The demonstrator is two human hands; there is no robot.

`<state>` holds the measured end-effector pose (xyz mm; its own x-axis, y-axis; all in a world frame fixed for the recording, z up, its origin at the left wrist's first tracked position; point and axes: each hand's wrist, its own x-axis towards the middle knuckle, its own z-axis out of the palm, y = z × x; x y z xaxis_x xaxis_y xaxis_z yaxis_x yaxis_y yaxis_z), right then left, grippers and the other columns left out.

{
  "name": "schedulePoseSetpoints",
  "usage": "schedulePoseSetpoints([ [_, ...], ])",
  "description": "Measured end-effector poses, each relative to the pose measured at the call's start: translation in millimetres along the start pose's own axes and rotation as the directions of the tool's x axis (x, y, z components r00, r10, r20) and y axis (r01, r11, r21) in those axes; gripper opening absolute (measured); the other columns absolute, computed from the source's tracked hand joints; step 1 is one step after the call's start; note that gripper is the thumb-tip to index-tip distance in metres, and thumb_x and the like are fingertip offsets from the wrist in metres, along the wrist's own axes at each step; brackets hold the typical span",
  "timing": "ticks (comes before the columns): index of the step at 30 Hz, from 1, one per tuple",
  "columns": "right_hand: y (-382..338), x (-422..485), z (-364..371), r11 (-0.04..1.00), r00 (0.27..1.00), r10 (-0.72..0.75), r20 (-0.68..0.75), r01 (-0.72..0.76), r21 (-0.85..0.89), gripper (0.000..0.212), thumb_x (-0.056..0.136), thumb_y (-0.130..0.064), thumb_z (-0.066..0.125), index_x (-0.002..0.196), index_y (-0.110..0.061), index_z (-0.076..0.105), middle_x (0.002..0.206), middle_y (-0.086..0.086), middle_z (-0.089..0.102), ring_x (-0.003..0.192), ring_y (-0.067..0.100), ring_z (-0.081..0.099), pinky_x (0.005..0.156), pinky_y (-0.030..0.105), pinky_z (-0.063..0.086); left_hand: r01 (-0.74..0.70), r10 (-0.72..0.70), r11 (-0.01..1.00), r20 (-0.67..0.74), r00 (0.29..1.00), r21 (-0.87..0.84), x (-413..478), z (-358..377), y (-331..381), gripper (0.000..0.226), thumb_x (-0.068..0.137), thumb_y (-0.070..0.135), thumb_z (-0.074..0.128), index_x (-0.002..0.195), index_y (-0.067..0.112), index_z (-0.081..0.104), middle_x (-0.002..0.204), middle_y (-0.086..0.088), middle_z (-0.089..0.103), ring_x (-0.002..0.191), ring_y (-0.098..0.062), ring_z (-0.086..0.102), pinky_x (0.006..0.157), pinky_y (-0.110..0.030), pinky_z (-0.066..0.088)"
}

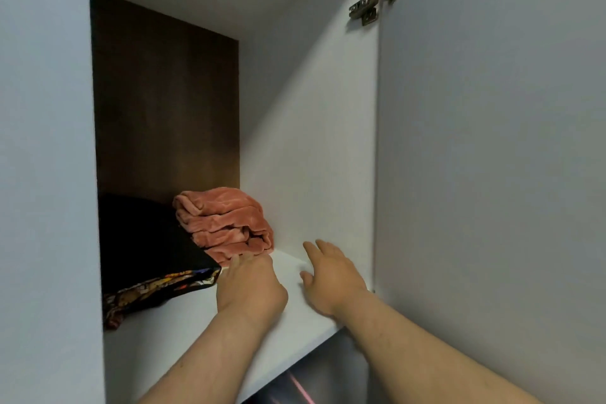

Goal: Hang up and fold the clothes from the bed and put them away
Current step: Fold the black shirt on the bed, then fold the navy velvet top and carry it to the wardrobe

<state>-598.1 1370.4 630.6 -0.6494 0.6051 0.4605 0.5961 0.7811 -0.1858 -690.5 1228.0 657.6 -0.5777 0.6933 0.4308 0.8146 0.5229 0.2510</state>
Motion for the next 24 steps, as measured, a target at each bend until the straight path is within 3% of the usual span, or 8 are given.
schedulePoseSetpoints([
  [6,-6.6,-64.3,-34.2,0.991,0.993,0.110,-0.045,-0.106,0.079,0.057,0.101,-0.036,0.046,0.154,-0.023,0.029,0.161,-0.001,0.029,0.147,0.022,0.027,0.119,0.037,0.028,-0.162,0.165,0.977,0.004,0.986,-0.137,-55.3,3.8,-3.5,0.051,0.094,0.044,0.051,0.141,0.025,0.046,0.141,0.004,0.050,0.132,-0.019,0.043,0.106,-0.033,0.037],
  [10,-22.1,-124.8,-50.6,0.990,0.984,0.141,-0.108,-0.138,0.041,0.053,0.100,-0.032,0.049,0.149,-0.019,0.037,0.150,0.002,0.041,0.136,0.025,0.040,0.110,0.035,0.039,-0.286,0.290,0.922,-0.026,0.957,-0.260,-90.3,8.3,-15.4,0.055,0.094,0.044,0.054,0.146,0.027,0.043,0.147,0.005,0.048,0.135,-0.018,0.043,0.111,-0.033,0.036],
  [13,-36.4,-178.1,-62.7,0.984,0.974,0.177,-0.139,-0.175,0.025,0.051,0.097,-0.032,0.052,0.146,-0.020,0.040,0.145,0.002,0.044,0.131,0.025,0.044,0.107,0.035,0.041,-0.423,0.424,0.849,-0.070,0.903,-0.318,-115.9,5.0,-9.4,0.056,0.094,0.042,0.056,0.146,0.027,0.044,0.149,0.005,0.046,0.139,-0.017,0.039,0.116,-0.033,0.028],
  [17,-47.8,-262.4,-78.4,0.961,0.952,0.244,-0.184,-0.262,-0.083,0.059,0.099,-0.036,0.050,0.153,-0.023,0.032,0.160,0.002,0.030,0.147,0.018,0.027,0.117,0.028,0.025,-0.556,0.582,0.719,-0.076,0.809,-0.416,-156.6,3.7,8.2,0.065,0.092,0.043,0.060,0.150,0.026,0.039,0.158,0.002,0.035,0.148,-0.017,0.028,0.121,-0.032,0.016],
  [20,-60.1,-325.9,-89.1,0.938,0.933,0.299,-0.201,-0.326,-0.116,0.059,0.099,-0.038,0.049,0.154,-0.024,0.031,0.160,-0.001,0.030,0.147,0.014,0.026,0.115,0.019,0.019,-0.629,0.677,0.620,-0.085,0.731,-0.470,-190.3,2.4,14.7,0.064,0.089,0.041,0.067,0.147,0.023,0.046,0.156,0.000,0.038,0.146,-0.019,0.033,0.120,-0.033,0.018],
  [24,-78.2,-402.3,-104.5,0.879,0.876,0.411,-0.253,-0.455,-0.145,0.052,0.096,-0.038,0.048,0.145,-0.021,0.047,0.147,-0.002,0.050,0.135,0.013,0.044,0.109,0.017,0.028,-0.683,0.768,0.500,-0.092,0.633,-0.532,-234.8,-0.1,18.8,0.061,0.082,0.046,0.057,0.138,0.020,0.058,0.147,0.000,0.050,0.139,-0.021,0.045,0.113,-0.037,0.030],
])
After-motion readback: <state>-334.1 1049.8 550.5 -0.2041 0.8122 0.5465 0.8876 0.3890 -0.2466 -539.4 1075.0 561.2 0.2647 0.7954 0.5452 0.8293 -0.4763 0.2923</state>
